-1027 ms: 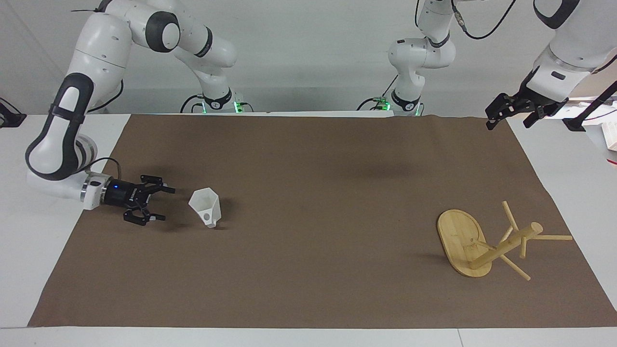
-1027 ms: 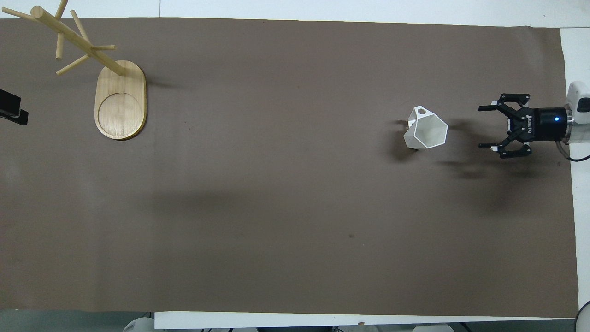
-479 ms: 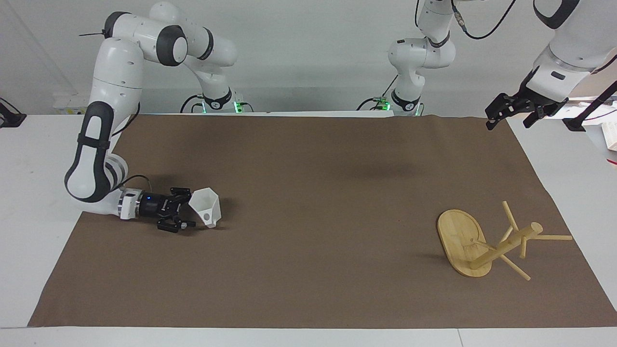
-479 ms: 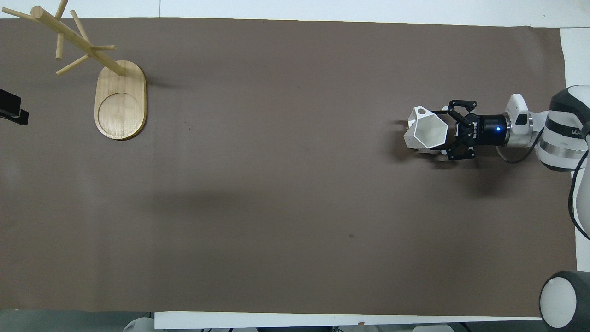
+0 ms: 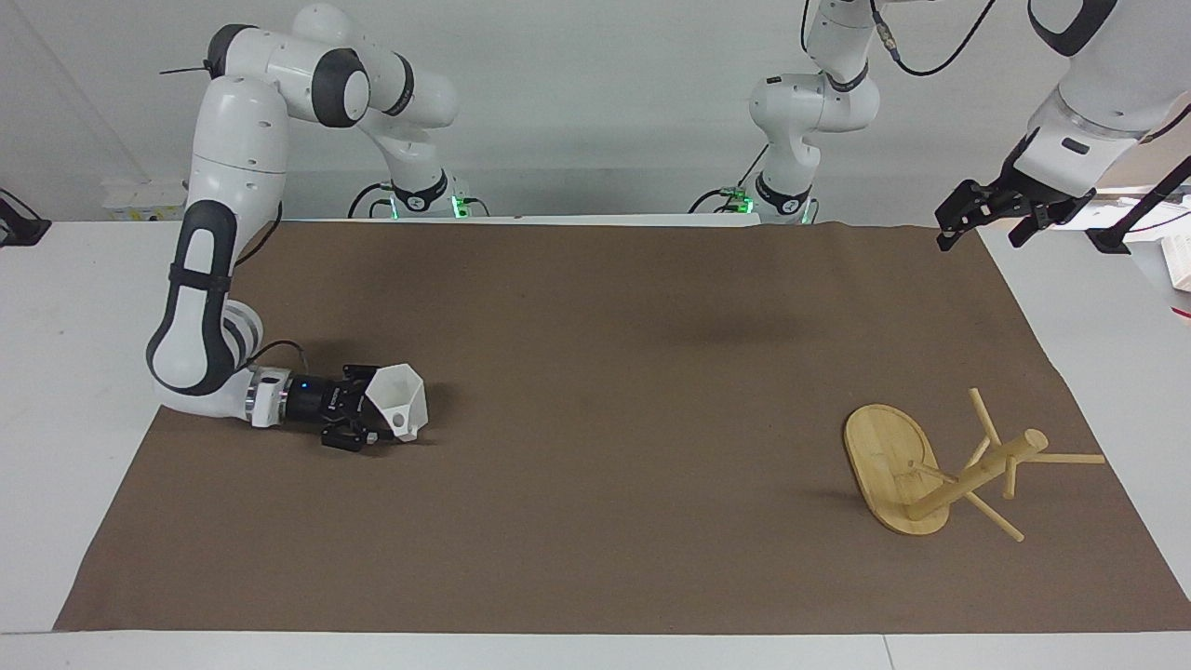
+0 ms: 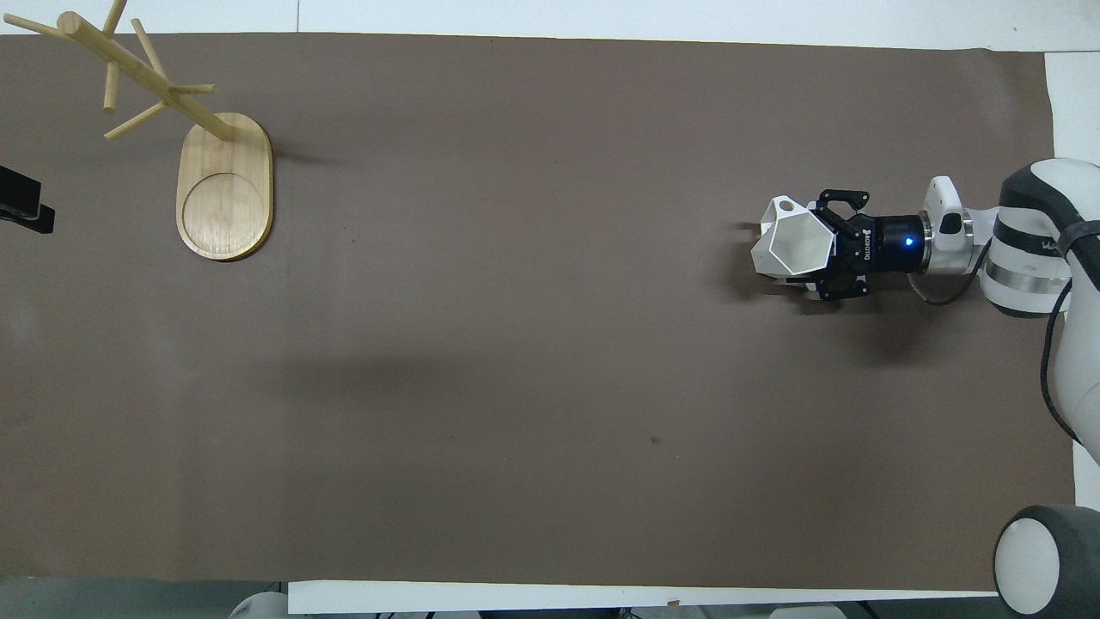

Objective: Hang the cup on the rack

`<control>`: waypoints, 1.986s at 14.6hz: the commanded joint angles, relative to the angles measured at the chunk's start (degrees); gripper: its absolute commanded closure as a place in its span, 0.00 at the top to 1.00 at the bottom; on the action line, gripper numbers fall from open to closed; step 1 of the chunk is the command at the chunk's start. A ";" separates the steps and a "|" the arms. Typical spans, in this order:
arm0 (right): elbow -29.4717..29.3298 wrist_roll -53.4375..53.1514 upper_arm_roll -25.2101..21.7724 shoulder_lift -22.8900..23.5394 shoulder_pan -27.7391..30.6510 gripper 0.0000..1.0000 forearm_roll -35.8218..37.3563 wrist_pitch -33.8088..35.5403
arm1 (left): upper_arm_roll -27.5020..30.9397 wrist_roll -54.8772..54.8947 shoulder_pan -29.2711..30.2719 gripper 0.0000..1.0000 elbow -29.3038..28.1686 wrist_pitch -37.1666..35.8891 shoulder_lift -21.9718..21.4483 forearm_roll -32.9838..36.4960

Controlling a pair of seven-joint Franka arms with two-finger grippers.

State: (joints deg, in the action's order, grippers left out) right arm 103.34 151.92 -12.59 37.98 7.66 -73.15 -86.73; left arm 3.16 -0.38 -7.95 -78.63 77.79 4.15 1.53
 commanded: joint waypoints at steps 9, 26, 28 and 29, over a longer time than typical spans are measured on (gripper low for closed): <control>2.21 1.72 -0.07 -0.89 -3.00 0.99 -0.50 0.07 | -0.09 0.73 0.21 1.00 -2.41 -0.09 -1.95 1.20; 2.74 -33.86 0.02 -21.71 -32.86 0.28 -6.83 -28.72 | -0.61 -23.31 -14.43 1.00 -10.82 18.67 -3.09 -0.82; 2.92 -36.68 0.02 -22.33 -37.17 0.30 -8.49 -34.44 | -0.88 -34.72 -19.27 1.00 -14.61 27.47 -3.09 -0.82; 3.61 -36.69 0.02 -22.34 -39.54 0.30 -11.37 -37.43 | -0.88 -38.09 -21.30 1.00 -14.71 29.24 -2.39 -1.09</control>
State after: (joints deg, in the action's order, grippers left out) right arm 104.42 116.17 -12.34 17.12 -28.79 -80.58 -119.91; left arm 1.70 -31.71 -26.00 -89.24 101.83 3.22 0.61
